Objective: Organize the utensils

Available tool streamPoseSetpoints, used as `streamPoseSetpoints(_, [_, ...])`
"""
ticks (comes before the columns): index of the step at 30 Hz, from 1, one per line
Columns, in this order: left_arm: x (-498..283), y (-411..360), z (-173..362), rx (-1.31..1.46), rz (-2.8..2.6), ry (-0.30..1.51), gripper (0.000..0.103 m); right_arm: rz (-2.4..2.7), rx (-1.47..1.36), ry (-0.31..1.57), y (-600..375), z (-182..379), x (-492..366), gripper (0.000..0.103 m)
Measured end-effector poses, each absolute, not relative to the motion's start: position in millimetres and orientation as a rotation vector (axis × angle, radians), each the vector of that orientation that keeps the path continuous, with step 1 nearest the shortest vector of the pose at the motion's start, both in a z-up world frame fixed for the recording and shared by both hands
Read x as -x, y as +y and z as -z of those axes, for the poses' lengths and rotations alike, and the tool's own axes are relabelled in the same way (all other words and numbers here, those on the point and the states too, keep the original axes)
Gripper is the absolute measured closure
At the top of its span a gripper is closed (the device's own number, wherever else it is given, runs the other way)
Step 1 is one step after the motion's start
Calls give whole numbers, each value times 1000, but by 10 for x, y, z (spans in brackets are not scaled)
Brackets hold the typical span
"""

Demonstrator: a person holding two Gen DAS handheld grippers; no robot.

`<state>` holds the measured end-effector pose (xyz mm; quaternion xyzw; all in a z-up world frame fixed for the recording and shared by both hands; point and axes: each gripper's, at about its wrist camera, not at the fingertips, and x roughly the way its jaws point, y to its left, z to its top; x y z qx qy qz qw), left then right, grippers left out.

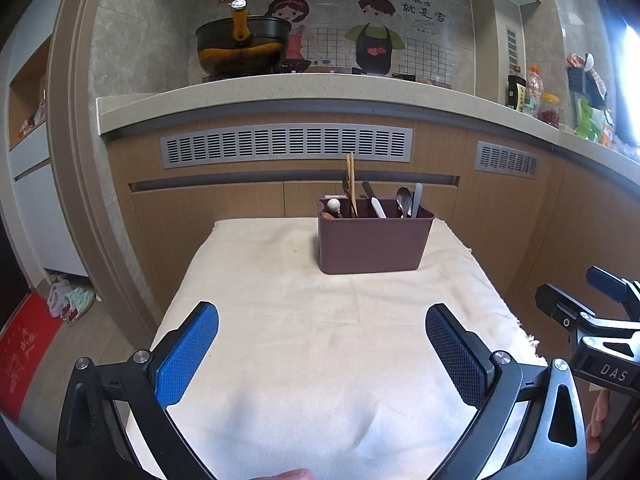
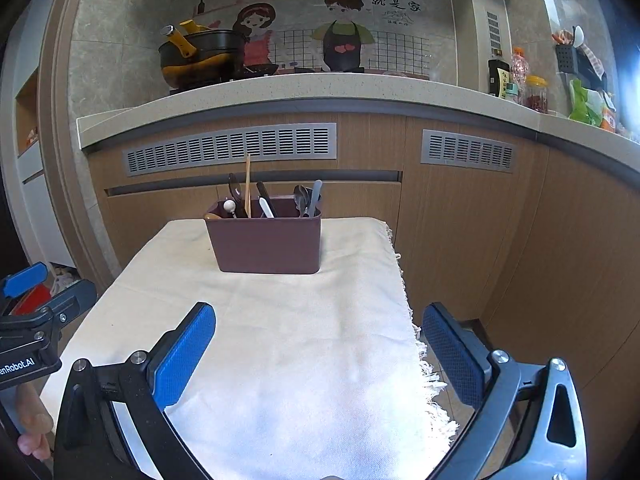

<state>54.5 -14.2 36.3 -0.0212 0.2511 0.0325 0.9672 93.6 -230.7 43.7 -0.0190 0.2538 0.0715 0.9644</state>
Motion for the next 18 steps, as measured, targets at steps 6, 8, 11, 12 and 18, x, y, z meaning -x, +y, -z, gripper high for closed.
streamPoseSetpoints(6, [-537,-167,-373,34,-58,510,0,-150,36,518,-2300,-440,-936,0])
streamPoseSetpoints(8, [-541,-167,-371,35,-54,512,0,-150,37,516,-2299,-441,-933,0])
streamPoseSetpoints(11, [-541,-177,-371,33,-52,513,0,-151,41,513,-2298,-439,-933,0])
streamPoseSetpoints(12, [-539,-179,-371,33,-51,513,0,-152,41,513,-2297,-440,-931,0])
streamPoseSetpoints(18, [-526,-184,-369,35,-51,511,0,-152,41,511,-2300,-439,-935,0])
